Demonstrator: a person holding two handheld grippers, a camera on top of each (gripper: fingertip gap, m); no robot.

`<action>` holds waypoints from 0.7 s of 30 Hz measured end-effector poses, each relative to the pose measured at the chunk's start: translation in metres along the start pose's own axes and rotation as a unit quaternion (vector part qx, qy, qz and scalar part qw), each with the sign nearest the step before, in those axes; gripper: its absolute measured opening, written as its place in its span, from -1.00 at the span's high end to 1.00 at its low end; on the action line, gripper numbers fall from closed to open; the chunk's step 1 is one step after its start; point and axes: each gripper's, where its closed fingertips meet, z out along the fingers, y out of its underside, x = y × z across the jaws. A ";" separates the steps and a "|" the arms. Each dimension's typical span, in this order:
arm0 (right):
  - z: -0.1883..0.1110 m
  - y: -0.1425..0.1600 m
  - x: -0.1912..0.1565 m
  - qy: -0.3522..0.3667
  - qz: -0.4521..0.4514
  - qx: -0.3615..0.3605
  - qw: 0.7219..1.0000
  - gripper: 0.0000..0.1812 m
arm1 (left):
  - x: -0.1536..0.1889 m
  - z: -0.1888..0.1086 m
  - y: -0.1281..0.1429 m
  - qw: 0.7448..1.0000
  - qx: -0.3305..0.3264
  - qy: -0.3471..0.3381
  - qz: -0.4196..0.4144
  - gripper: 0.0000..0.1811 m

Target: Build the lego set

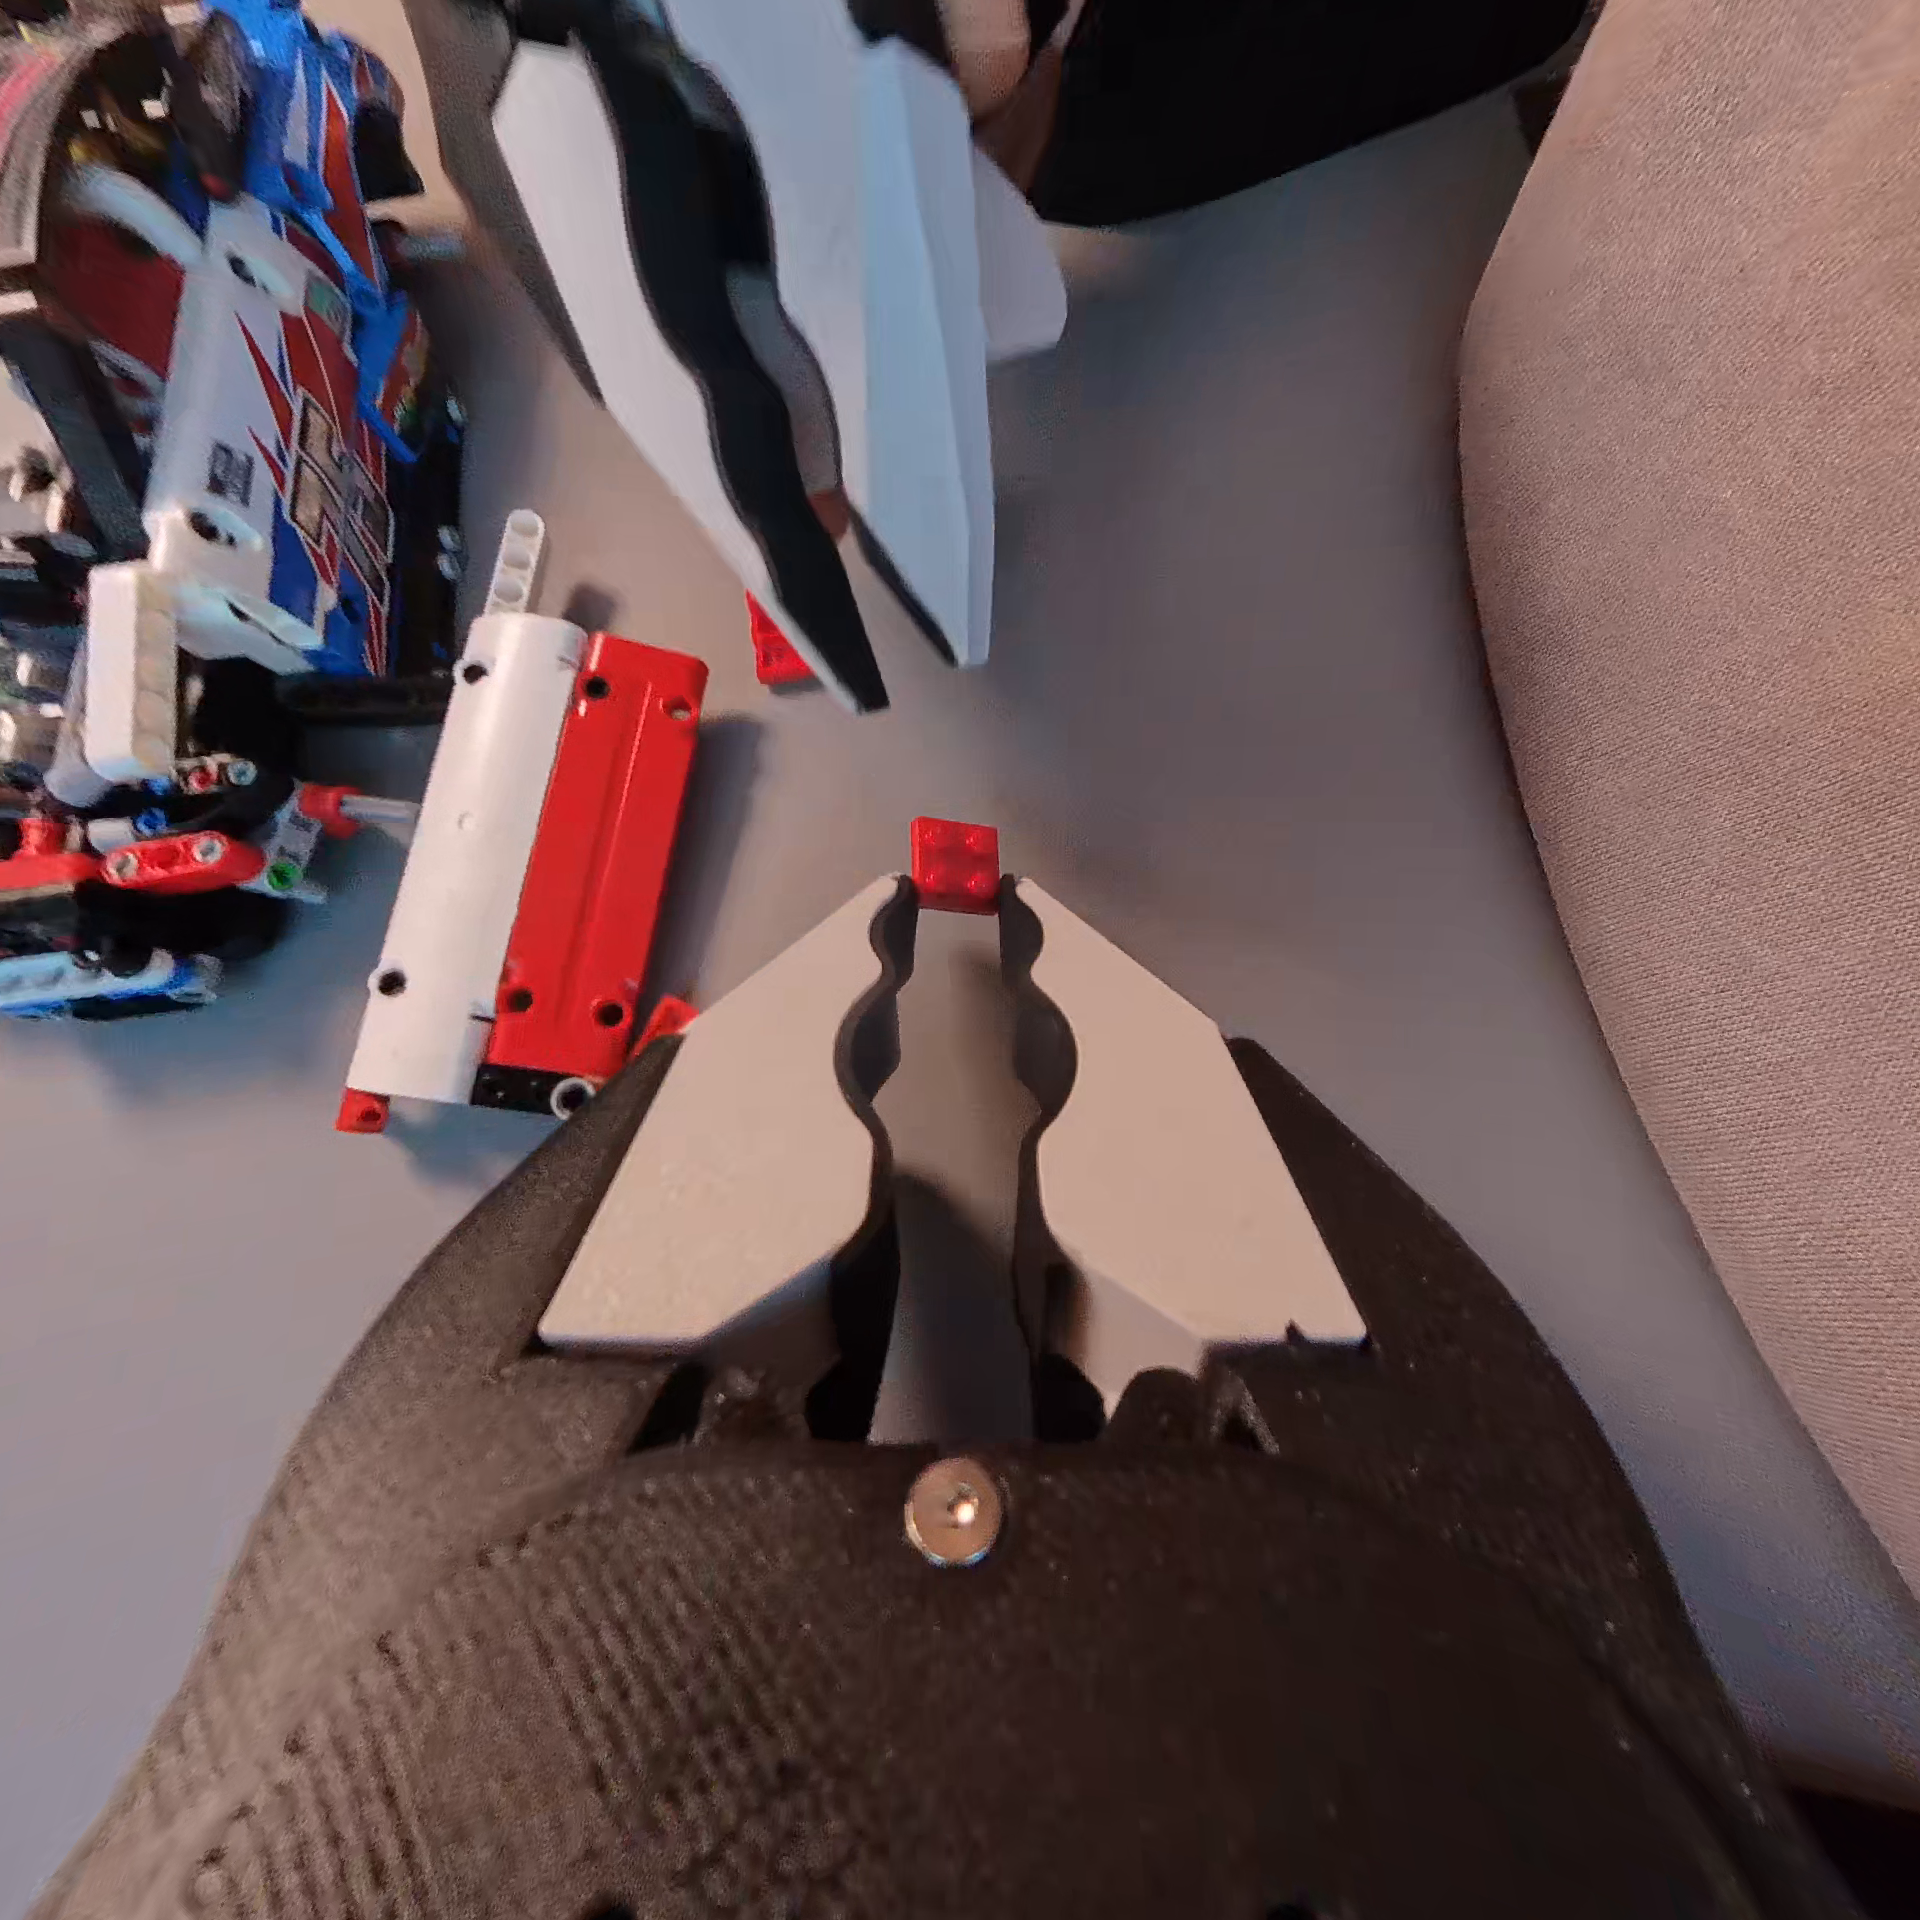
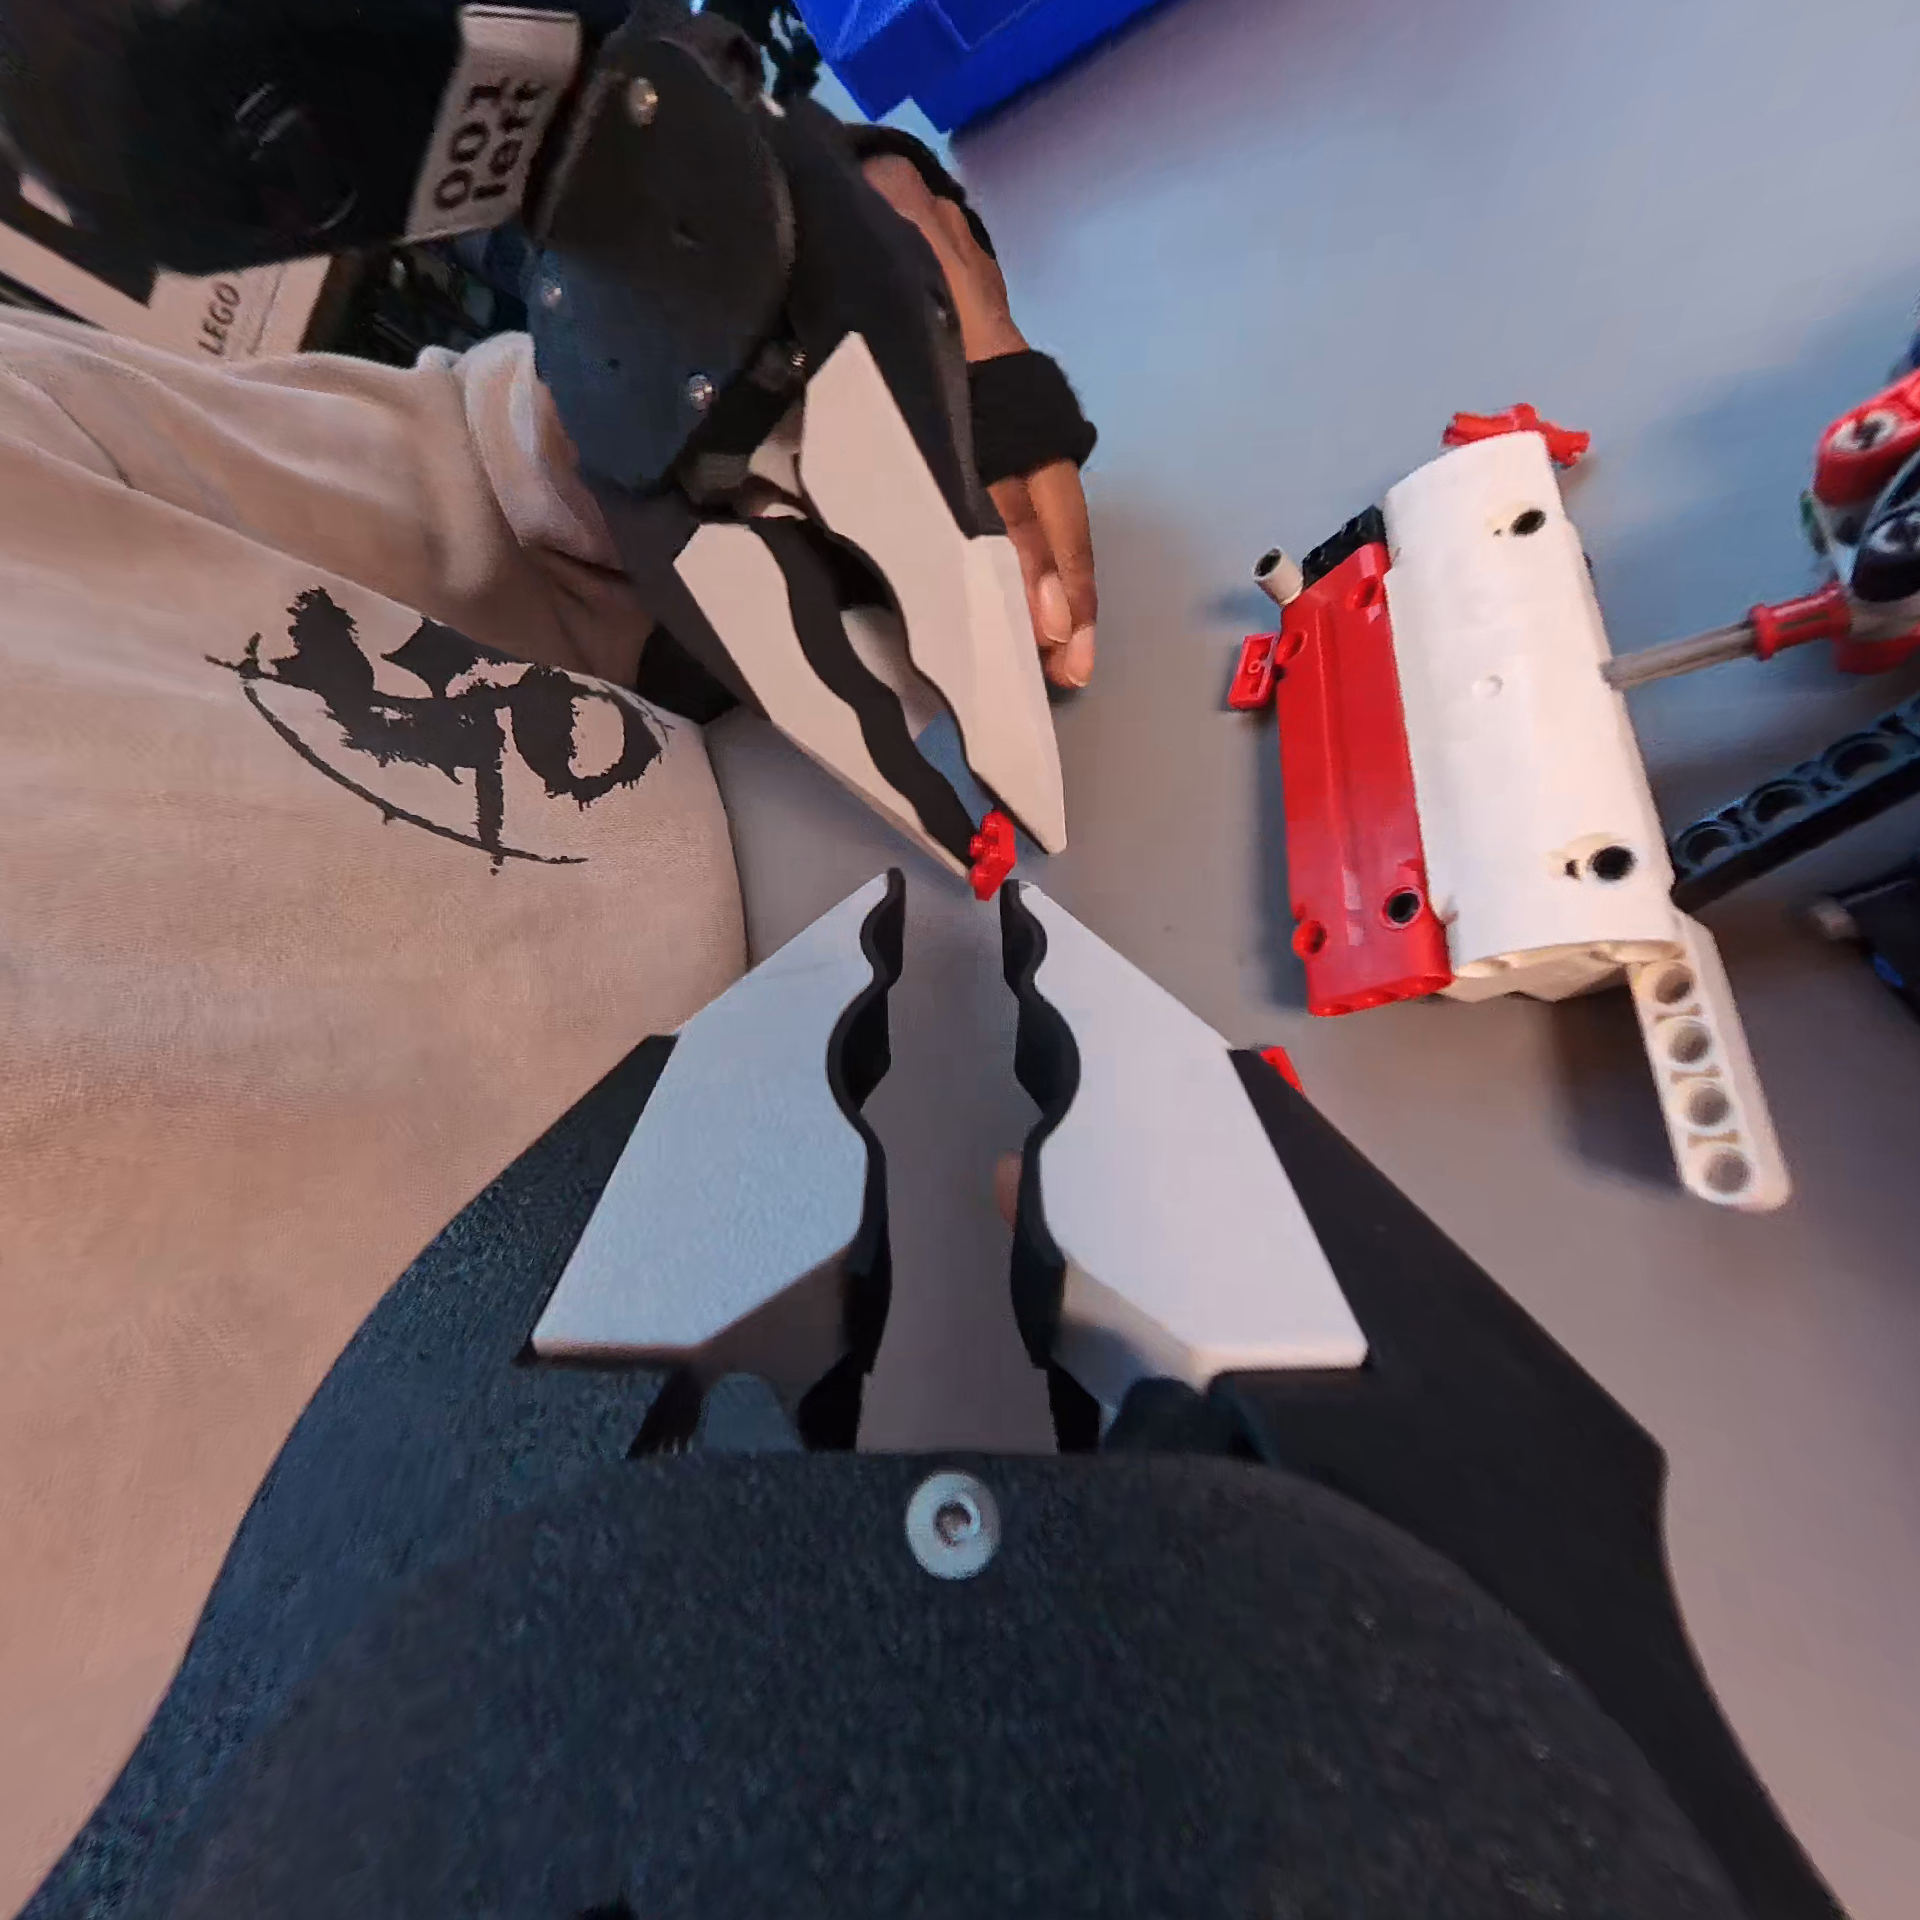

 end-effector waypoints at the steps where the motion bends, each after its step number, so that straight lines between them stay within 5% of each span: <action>1: -0.005 -0.001 0.000 0.013 -0.027 0.003 1.000 0.83 | -0.001 0.000 0.005 1.000 -0.010 0.005 -0.016 0.85; 12: -0.005 0.004 0.024 0.129 -0.156 -0.030 0.979 0.82 | -0.021 -0.018 0.020 0.998 -0.022 -0.016 -0.058 0.69; 21: -0.006 0.001 0.024 0.139 -0.167 -0.021 0.976 0.83 | -0.050 -0.016 0.030 0.993 -0.032 -0.082 -0.077 0.71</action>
